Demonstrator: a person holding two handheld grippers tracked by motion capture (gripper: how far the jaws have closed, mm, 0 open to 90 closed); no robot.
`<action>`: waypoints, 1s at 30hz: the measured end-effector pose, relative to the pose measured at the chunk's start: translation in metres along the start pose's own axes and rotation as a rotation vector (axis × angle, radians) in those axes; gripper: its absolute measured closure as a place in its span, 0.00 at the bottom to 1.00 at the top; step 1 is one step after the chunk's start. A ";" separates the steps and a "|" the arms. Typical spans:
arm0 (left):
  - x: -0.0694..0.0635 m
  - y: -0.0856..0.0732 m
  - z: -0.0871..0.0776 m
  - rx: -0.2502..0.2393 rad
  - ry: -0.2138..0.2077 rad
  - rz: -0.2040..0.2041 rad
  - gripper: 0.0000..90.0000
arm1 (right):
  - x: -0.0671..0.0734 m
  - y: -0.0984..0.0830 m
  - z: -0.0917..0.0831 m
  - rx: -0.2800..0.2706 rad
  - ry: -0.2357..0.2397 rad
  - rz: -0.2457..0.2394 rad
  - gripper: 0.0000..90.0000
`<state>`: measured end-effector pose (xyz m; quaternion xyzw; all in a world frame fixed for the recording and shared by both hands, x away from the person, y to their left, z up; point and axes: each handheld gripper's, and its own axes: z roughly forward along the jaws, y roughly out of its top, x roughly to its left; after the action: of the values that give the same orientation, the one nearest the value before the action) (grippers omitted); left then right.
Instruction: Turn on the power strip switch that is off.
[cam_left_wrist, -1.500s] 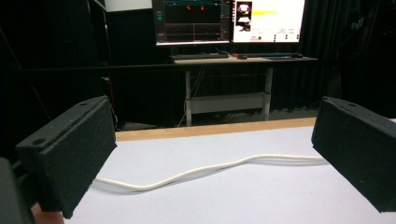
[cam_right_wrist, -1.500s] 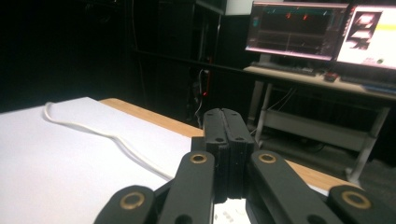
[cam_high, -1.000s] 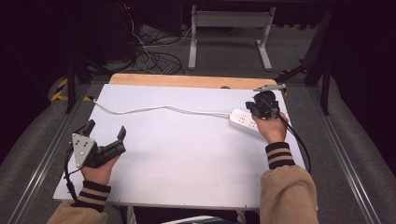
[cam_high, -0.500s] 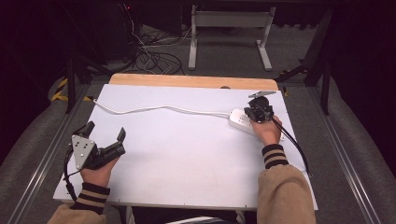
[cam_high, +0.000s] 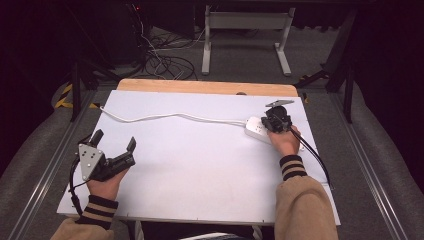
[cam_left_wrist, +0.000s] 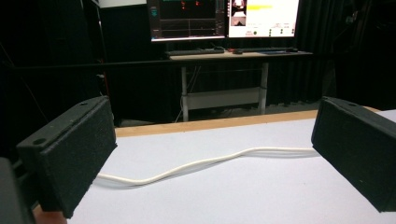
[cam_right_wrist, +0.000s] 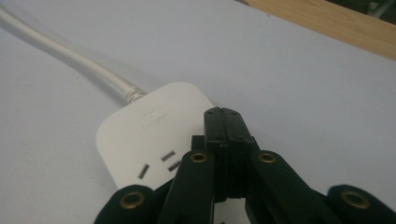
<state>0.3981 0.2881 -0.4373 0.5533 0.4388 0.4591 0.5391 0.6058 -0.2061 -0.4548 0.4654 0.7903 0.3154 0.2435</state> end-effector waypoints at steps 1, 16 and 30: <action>0.000 0.000 0.000 0.000 0.002 -0.002 0.00 | 0.000 0.000 0.000 0.000 0.000 0.000 1.00; 0.001 0.000 0.002 0.006 -0.005 -0.019 0.01 | 0.003 -0.004 -0.001 -0.043 -0.017 -0.064 1.00; 0.002 0.000 0.003 0.010 -0.007 -0.024 0.01 | 0.003 -0.005 0.001 -0.055 -0.007 -0.068 1.00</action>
<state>0.4012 0.2895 -0.4373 0.5523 0.4459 0.4484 0.5433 0.6024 -0.2054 -0.4598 0.4326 0.7958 0.3270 0.2696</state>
